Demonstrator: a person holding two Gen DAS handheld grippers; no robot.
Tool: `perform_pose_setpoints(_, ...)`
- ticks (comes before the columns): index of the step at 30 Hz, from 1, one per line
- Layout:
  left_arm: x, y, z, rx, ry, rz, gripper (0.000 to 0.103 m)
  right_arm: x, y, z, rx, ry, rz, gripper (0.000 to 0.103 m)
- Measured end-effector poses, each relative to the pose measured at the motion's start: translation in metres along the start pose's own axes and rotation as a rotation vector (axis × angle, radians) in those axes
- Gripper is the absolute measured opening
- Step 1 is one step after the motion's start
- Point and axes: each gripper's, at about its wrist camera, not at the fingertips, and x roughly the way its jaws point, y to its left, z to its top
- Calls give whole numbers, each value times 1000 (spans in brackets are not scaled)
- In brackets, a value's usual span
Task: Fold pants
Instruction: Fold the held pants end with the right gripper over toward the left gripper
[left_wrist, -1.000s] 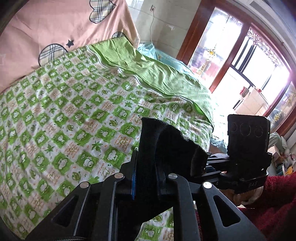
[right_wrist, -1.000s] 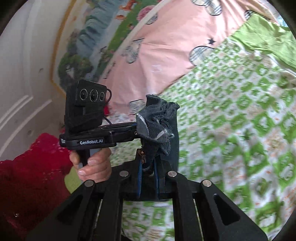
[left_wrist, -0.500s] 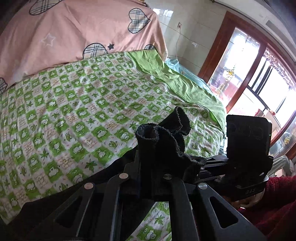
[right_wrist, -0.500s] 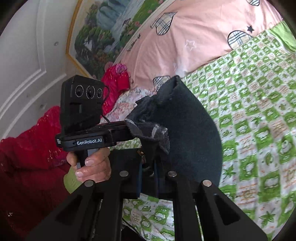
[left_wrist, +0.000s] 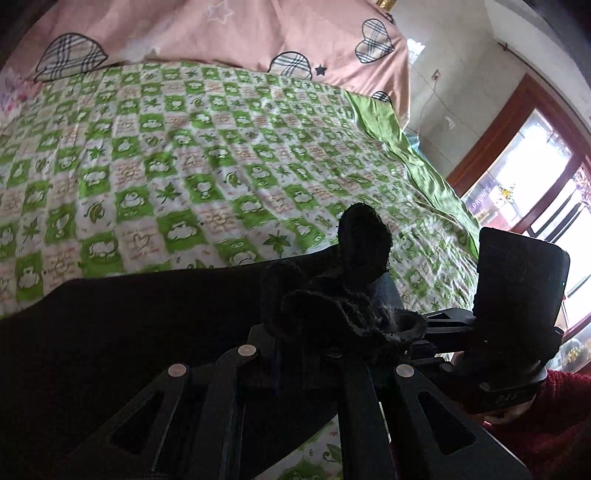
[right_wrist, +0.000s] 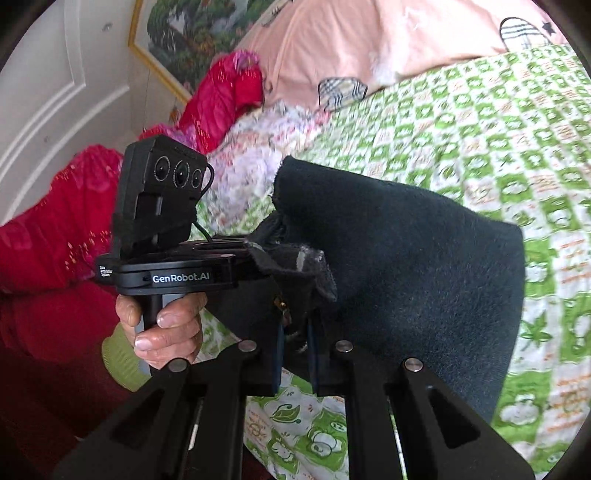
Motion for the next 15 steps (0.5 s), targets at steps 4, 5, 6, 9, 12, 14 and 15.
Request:
perform_pose_setpoints(4,1,13,-12,-66,-4,21,6,14,1,-3,-5,47,-8,12)
perform_pose_setpoints(5,0,15,-14,-76,-6,22,6,17,0,-4,-3,56,-10,13)
perform_pose_setpoints(6,0,18,-16,-89,-7,21,7,19,0,-4,2,65,-11,15)
perform_pose_setpoints(9,0,24,-23,-120,-12,38,7,23,-1,-6,12,89,-16,15)
perform_pose_setpoints(12,-3,26,-29,-142,-18,60,7,27,-2,-6,15,103,-20,16)
perform_pose_setpoints(14,-6,29,-32,-162,-27,74,10,28,-2,-6,18,107,-17,17)
perform_pose_setpoints(15,-7,29,-33,-170,-31,77,11,28,-2,-7,20,109,-15,18)
